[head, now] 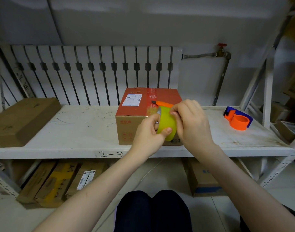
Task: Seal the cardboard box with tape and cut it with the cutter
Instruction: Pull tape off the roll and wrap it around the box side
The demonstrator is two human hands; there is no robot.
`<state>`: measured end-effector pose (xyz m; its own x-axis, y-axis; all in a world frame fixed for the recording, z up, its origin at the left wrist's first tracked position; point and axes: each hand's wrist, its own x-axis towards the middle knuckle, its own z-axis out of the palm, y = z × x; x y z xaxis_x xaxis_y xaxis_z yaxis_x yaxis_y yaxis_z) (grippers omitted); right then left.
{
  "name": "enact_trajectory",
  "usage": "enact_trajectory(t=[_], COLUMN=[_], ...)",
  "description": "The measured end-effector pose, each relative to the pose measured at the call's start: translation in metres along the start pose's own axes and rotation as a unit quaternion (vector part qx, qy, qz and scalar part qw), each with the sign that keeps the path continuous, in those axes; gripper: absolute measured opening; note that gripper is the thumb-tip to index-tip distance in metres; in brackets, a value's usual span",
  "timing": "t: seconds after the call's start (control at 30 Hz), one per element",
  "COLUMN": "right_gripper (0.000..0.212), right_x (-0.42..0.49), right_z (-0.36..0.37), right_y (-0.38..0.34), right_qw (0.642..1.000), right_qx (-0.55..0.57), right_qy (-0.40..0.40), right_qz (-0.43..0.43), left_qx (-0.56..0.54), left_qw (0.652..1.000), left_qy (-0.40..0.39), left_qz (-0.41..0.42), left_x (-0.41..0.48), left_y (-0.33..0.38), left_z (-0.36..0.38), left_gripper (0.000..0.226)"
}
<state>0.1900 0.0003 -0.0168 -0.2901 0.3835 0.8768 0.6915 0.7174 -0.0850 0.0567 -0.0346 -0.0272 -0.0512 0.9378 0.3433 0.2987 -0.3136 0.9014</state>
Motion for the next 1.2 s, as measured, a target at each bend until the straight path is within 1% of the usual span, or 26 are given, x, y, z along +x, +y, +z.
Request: enact_trajectory(t=[0.2, 0.3, 0.37, 0.47, 0.5, 0.53, 0.57, 0.6, 0.63, 0.67, 0.73, 0.8, 0.87, 0.93, 1.03, 1.2], right_gripper=[0.014, 0.017, 0.022, 0.02, 0.02, 0.019, 0.017, 0.015, 0.013, 0.013, 0.016, 0.017, 0.017, 0.018, 0.017, 0.015], right_x=[-0.014, -0.017, -0.021, -0.026, -0.028, -0.03, -0.034, -0.039, -0.045, -0.049, -0.047, -0.034, -0.025, -0.023, -0.029, -0.031], right_z=[-0.001, -0.004, -0.004, -0.005, -0.006, -0.007, -0.007, -0.007, -0.006, -0.005, -0.01, -0.016, -0.021, -0.022, -0.019, -0.018], right_y=[0.003, 0.007, 0.006, 0.008, 0.009, 0.008, 0.007, 0.004, -0.001, -0.005, -0.006, -0.002, -0.002, -0.006, -0.01, -0.014], right_qw=[0.999, 0.999, 0.999, 0.999, 0.999, 0.998, 0.998, 0.997, 0.995, 0.995, 0.998, 0.998, 0.997, 0.994, 0.993, 0.992], right_qx=[-0.006, -0.004, -0.001, 0.0, -0.004, -0.004, 0.001, 0.007, 0.012, 0.017, 0.031, 0.041, 0.04, 0.04, 0.04, 0.056], right_qy=[-0.011, -0.02, -0.026, -0.028, -0.028, -0.03, -0.033, -0.039, -0.049, -0.06, -0.053, -0.042, -0.063, -0.086, -0.094, -0.098], right_qz=[-0.03, -0.041, -0.04, -0.037, -0.04, -0.046, -0.058, -0.073, -0.086, -0.084, -0.026, 0.001, -0.021, -0.047, -0.066, -0.057], left_qx=[-0.012, -0.017, -0.017, -0.03, -0.029, -0.031, -0.039, -0.06, -0.073, -0.071, -0.021, 0.004, -0.018, -0.049, -0.097, -0.179], left_qw=[1.0, 0.999, 0.999, 0.998, 0.998, 0.998, 0.997, 0.994, 0.991, 0.992, 0.998, 1.0, 1.0, 0.999, 0.994, 0.982], left_qy=[0.024, 0.033, 0.028, 0.03, 0.028, 0.026, 0.036, 0.055, 0.073, 0.079, 0.054, 0.029, 0.016, 0.019, 0.024, 0.008], left_qz=[-0.013, -0.014, -0.018, -0.034, -0.043, -0.047, -0.059, -0.073, -0.079, -0.067, -0.023, 0.0, -0.002, -0.014, -0.041, -0.066], left_x=[-0.009, -0.009, -0.008, -0.011, -0.012, -0.012, -0.01, -0.007, -0.004, -0.001, 0.003, 0.003, 0.003, 0.004, 0.004, 0.001], left_y=[-0.008, -0.011, -0.015, -0.024, -0.025, -0.026, -0.029, -0.031, -0.033, -0.032, -0.03, -0.027, -0.026, -0.026, -0.026, -0.024], left_z=[0.013, 0.019, 0.022, 0.027, 0.027, 0.027, 0.025, 0.021, 0.015, 0.008, 0.0, -0.003, -0.001, 0.0, 0.003, 0.01], left_gripper=[0.045, 0.05, 0.048, 0.048, 0.043, 0.033, 0.02, 0.014, 0.021, 0.023, 0.015, 0.015, 0.015, 0.02, 0.027, 0.018])
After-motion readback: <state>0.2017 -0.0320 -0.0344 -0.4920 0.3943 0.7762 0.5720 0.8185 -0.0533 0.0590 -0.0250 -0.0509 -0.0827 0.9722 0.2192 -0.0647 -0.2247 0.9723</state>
